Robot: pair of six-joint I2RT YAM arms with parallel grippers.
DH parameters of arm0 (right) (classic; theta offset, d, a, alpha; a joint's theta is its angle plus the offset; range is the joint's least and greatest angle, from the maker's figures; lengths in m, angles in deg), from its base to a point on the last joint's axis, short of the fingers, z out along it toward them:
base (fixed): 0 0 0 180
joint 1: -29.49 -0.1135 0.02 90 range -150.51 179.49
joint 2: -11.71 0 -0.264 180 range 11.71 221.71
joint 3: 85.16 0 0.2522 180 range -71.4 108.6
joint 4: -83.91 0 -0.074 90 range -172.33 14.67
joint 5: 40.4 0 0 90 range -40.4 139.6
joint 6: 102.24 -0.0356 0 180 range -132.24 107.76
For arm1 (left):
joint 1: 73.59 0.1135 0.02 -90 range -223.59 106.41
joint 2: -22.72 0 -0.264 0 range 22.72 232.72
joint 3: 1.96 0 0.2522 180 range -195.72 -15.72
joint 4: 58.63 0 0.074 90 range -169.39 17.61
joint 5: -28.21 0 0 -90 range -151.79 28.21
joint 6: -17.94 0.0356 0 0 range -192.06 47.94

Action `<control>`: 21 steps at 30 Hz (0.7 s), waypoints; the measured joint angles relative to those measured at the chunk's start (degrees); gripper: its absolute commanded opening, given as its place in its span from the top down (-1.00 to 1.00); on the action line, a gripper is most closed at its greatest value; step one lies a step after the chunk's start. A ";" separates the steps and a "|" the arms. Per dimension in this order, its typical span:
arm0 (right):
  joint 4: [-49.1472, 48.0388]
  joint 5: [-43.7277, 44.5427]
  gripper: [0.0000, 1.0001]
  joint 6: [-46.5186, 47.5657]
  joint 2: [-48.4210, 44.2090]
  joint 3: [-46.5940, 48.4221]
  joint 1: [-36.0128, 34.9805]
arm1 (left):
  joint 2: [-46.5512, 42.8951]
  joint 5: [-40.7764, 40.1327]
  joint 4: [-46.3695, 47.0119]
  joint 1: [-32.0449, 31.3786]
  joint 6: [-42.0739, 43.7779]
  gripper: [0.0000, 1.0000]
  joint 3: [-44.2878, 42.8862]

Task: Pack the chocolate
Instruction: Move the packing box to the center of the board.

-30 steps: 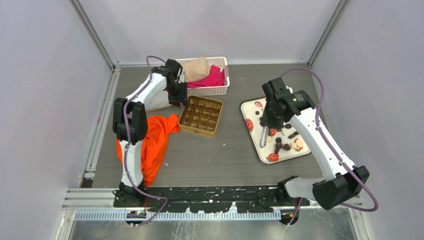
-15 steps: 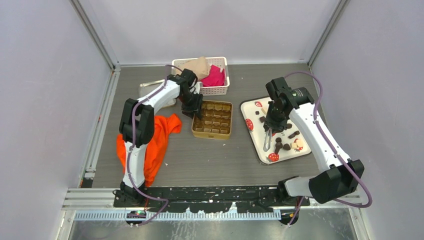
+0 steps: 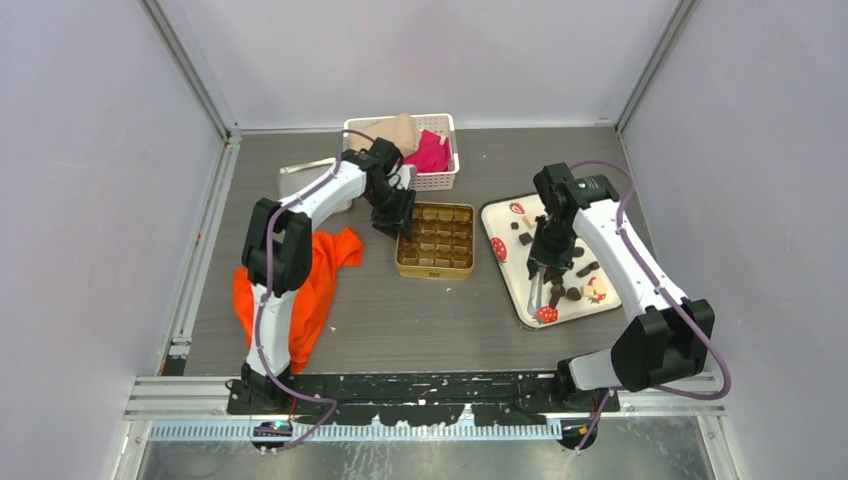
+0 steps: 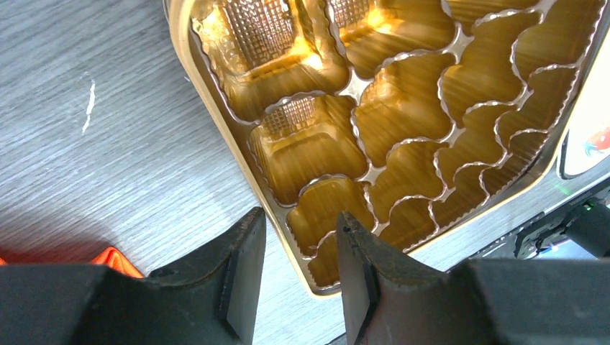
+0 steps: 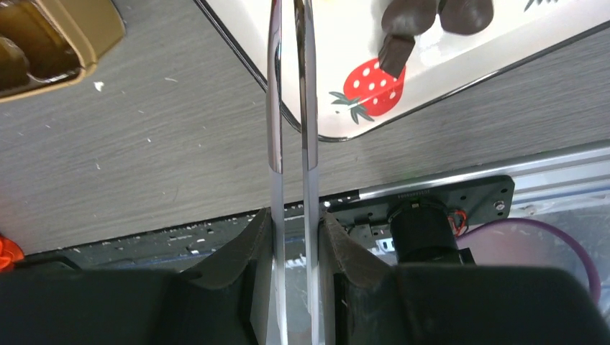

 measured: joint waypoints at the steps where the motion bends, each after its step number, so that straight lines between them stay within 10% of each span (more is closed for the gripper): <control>1: 0.11 -0.48 0.38 0.09 0.13 -0.50 0.00 | 0.00 -0.04 -0.39 -0.09 0.24 0.15 -0.20; 21: -3.23 -3.41 0.11 -1.44 1.79 -14.01 0.00 | -13.20 -6.40 -6.16 -0.31 2.54 0.10 -4.79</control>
